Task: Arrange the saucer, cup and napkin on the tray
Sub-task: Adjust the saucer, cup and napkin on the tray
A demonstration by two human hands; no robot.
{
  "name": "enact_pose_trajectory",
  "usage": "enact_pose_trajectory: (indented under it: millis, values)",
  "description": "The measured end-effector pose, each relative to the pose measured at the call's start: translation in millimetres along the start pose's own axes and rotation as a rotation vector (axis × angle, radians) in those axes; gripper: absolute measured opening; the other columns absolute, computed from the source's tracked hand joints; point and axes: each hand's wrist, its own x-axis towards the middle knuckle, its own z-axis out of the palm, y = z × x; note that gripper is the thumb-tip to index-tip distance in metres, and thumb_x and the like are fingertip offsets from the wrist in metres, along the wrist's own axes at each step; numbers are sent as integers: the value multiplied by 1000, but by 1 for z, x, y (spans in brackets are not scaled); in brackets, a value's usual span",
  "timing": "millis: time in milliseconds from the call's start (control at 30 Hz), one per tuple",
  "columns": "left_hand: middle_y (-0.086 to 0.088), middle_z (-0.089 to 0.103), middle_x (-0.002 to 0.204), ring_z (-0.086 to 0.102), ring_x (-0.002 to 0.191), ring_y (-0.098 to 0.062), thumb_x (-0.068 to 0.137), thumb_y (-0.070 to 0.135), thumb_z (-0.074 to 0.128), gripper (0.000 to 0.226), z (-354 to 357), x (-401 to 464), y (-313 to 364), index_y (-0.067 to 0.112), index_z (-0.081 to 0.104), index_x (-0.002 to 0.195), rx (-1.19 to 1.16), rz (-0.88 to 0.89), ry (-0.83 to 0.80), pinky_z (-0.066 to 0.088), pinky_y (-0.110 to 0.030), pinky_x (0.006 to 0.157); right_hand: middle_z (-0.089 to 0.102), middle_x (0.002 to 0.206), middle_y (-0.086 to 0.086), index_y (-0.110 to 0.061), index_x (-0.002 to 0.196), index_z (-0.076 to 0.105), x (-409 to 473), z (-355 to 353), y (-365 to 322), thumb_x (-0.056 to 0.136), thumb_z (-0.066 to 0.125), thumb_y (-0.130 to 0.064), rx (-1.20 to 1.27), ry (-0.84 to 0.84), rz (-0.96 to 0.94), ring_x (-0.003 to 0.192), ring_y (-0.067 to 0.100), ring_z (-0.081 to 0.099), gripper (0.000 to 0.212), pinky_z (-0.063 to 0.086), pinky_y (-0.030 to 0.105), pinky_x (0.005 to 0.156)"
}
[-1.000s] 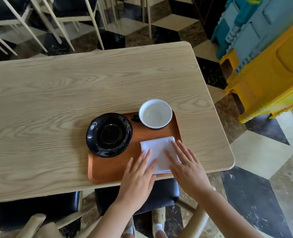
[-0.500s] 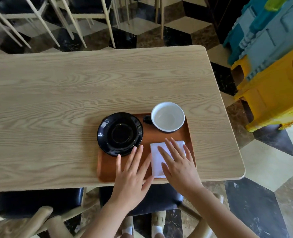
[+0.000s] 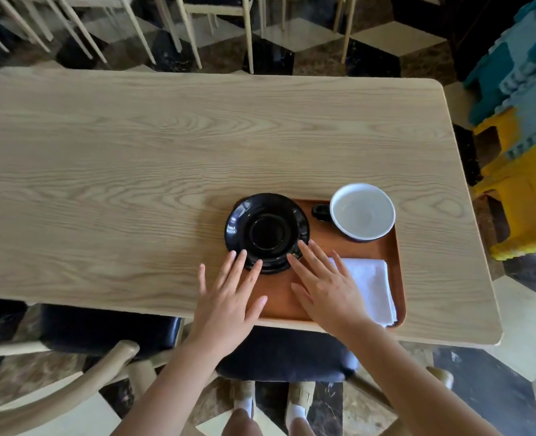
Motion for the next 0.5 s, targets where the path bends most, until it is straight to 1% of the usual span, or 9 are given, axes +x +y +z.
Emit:
enact_pose_trajectory:
  millis: [133, 267, 500]
  values:
    - [-6, 36, 151, 28, 140, -24, 93, 55, 9, 61, -1, -6, 1, 27, 32, 142, -1, -1, 12, 21, -63, 106, 52, 139, 9, -19, 129, 54, -3, 0, -2, 88, 36, -39, 18, 10, -15, 131, 24, 46, 48, 42, 49, 103]
    - [-6, 38, 149, 30, 140, -23, 91, 51, 26, 57, 1, -16, 0, 26, 37, 140, -20, 10, 21, 27, -64, 103, 53, 138, 10, -18, 128, 55, -12, 2, -5, 89, 36, -38, 46, 24, -43, 131, 26, 46, 47, 41, 48, 103]
    - [-6, 39, 149, 29, 140, -22, 90, 50, 29, 56, 4, -29, 0, 27, 35, 141, -31, -1, 9, 28, -63, 103, 51, 140, 8, -20, 130, 52, -25, 4, -9, 89, 36, -40, 27, 20, -62, 132, 25, 43, 48, 37, 47, 104]
